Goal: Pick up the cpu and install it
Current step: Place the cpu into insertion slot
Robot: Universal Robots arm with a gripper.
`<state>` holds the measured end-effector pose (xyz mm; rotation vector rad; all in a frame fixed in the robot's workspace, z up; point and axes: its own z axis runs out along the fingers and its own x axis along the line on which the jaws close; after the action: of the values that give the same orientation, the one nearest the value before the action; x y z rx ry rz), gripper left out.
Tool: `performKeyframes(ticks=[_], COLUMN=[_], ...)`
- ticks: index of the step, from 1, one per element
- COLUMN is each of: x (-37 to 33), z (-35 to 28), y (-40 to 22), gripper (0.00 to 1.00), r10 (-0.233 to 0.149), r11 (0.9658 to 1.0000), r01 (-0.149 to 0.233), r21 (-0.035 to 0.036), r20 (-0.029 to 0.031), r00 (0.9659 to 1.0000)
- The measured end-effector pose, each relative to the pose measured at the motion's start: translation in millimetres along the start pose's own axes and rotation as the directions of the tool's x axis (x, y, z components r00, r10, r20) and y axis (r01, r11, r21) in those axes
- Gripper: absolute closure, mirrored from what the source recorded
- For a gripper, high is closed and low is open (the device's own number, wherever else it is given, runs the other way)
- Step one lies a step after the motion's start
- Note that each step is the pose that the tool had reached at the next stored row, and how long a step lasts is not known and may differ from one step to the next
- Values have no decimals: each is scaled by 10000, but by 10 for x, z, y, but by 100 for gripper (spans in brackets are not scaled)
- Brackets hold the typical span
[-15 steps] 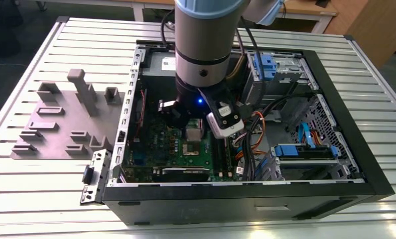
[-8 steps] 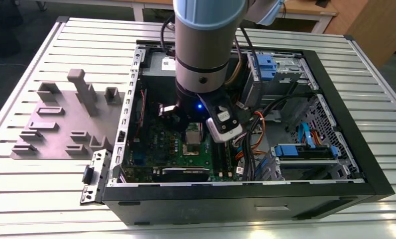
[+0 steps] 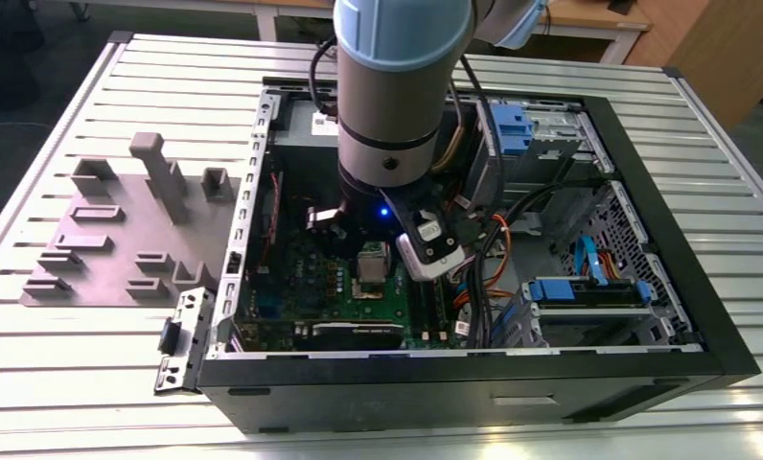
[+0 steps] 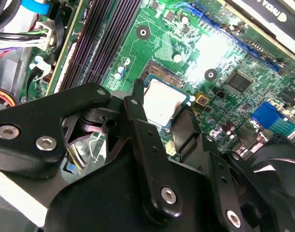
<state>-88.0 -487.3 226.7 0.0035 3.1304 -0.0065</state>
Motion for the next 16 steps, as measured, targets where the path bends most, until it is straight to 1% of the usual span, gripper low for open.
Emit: performKeyframes(ticks=[13, 16], x=[0, 1], z=[10, 47], y=[0, -1], gripper=[53, 53], r10=[0, 0], r11=[10000, 10000], r01=[0, 0], r21=[-2, -2], r20=[1, 1], r00=[10000, 10000])
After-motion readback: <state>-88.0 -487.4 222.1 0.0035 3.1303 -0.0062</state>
